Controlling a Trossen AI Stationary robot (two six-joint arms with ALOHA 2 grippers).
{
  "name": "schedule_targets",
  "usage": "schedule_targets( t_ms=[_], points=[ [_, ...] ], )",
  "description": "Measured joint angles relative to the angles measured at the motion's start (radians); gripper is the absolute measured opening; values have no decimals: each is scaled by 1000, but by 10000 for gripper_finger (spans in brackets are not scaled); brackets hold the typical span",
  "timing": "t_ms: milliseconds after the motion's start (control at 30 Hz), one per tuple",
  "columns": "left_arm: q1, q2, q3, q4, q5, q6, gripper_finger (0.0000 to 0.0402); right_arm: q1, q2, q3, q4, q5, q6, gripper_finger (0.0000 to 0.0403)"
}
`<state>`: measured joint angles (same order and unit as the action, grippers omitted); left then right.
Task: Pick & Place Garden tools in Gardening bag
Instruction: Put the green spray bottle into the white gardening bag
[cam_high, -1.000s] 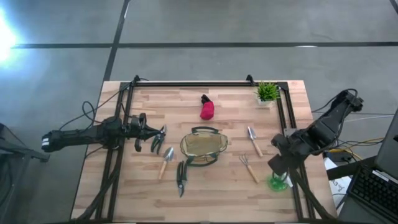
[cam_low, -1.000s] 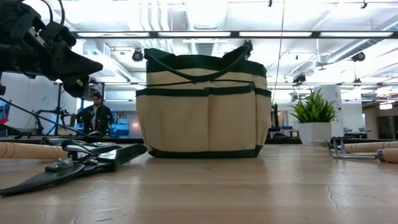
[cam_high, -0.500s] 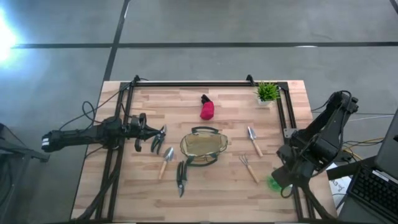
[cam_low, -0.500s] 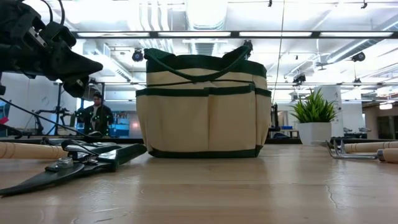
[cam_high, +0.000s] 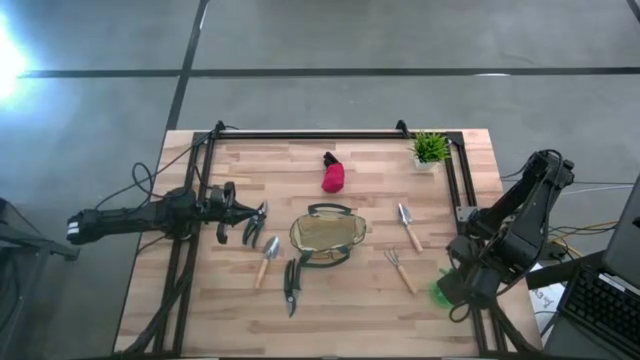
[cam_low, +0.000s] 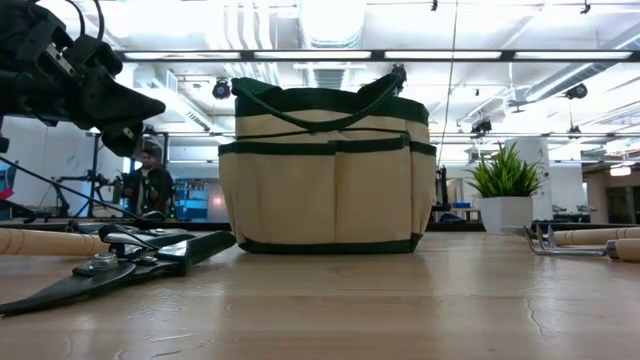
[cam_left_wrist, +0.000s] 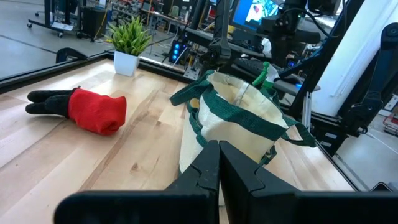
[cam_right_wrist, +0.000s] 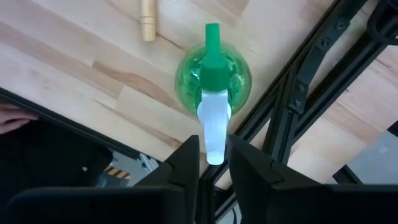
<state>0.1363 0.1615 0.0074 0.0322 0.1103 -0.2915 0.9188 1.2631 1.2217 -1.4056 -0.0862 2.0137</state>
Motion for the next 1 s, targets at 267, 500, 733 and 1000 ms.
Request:
schedule_targets(
  t_ms=[267,500,733,1000],
  points=[
    [0,0,0,0,0,0,10,0,20,-10,-1,35,-41,143],
    [0,0,0,0,0,0,10,0,86,-28,-1,36,-103,150],
    [0,0,0,0,0,0,10,0,135,-48,-2,36,-116,114],
    [0,0,0,0,0,0,10,0,135,-48,1,36,-133,41]
  ],
)
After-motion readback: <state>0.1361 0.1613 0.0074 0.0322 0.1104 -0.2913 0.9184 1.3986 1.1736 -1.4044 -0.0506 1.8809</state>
